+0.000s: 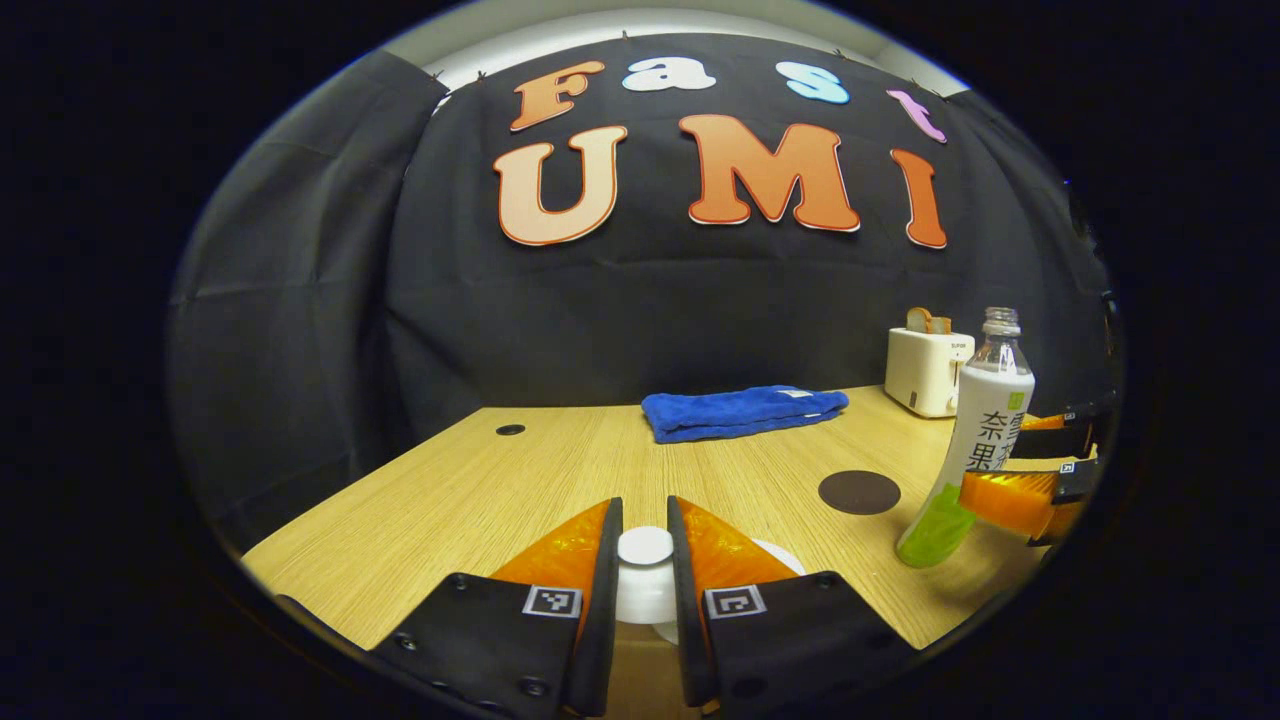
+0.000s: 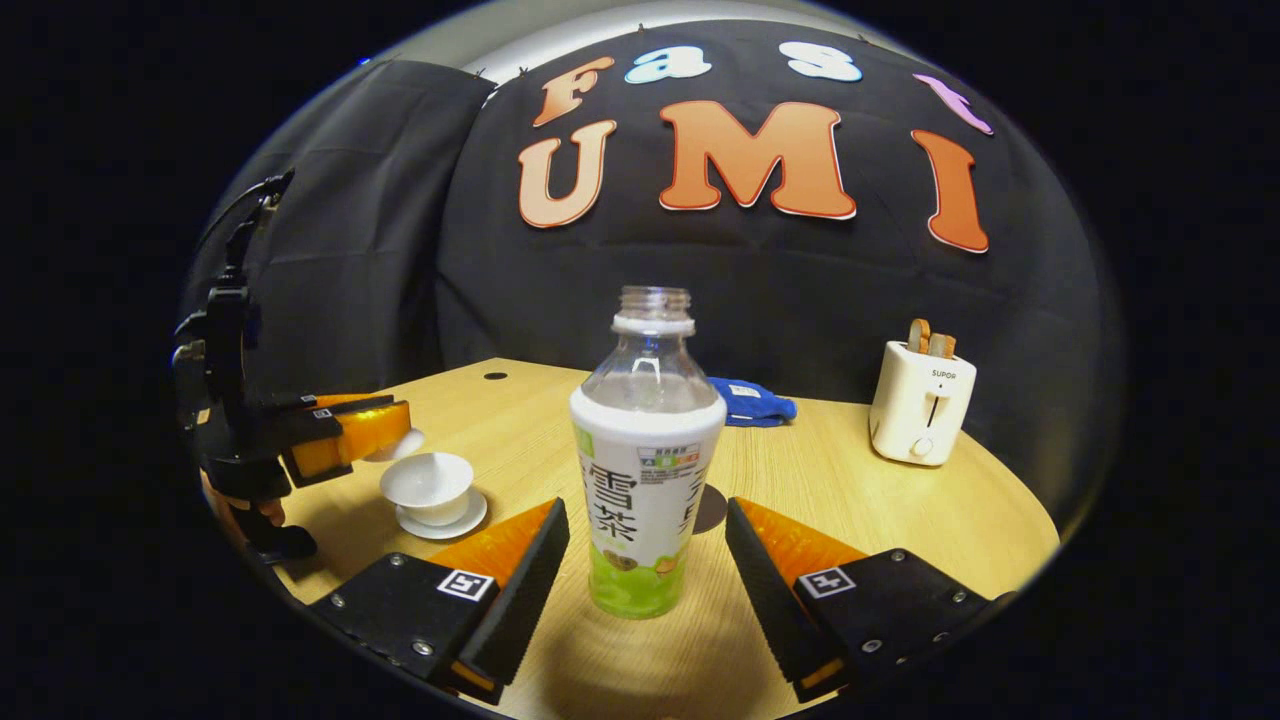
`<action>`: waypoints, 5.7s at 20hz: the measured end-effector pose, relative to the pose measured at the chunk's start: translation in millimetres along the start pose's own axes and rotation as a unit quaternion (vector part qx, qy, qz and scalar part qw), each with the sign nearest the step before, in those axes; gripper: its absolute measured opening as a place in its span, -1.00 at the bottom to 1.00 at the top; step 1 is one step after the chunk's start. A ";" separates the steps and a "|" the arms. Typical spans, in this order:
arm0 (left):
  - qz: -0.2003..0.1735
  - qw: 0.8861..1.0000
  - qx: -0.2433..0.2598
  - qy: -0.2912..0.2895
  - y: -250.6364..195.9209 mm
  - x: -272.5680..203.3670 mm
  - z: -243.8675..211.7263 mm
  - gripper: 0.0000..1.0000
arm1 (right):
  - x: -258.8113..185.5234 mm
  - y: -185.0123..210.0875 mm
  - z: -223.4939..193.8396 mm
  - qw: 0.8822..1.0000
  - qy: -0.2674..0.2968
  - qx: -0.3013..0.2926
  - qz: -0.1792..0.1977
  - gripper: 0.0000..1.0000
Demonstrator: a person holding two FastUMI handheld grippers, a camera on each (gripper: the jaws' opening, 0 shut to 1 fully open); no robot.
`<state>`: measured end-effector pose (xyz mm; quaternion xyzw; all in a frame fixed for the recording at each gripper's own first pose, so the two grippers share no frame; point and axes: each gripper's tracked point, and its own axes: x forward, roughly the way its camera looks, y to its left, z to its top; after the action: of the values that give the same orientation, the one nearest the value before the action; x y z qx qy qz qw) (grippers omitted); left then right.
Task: Open the teacup lid with one hand, grasp the water bottle and pour water into the teacup with the other hand; after pouring, place the water bottle on the coaster and then close the teacup lid.
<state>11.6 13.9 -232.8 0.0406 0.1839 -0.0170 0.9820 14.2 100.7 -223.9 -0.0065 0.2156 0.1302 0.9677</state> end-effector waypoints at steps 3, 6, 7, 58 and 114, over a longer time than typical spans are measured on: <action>0.006 1.000 0.000 0.001 8.5 -2.3 -2.9 -0.39 | 8.0 -0.8 -12.6 1.000 0.017 -0.010 -0.009 0.71; 0.012 1.000 0.001 0.000 13.9 -5.0 -4.5 -0.39 | 11.5 2.3 -9.7 1.000 0.020 -0.016 -0.011 0.48; 0.015 1.000 0.000 -0.001 16.5 -8.4 -4.0 -0.39 | 13.6 2.9 -8.3 1.000 0.022 -0.018 -0.010 0.40; 0.068 0.997 -0.025 -0.007 99.0 -36.5 -18.7 -0.39 | 38.6 17.8 33.7 0.659 -0.064 -0.739 -0.127 0.27; 0.097 0.994 -0.025 -0.036 142.5 -68.8 12.8 -0.38 | 24.3 64.3 53.3 0.427 -0.133 -0.889 -0.101 0.27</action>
<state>-41.0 156.0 -185.5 0.0331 0.1439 0.0818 0.9856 41.2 172.5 -182.9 -0.8675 -0.1530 0.1500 0.4489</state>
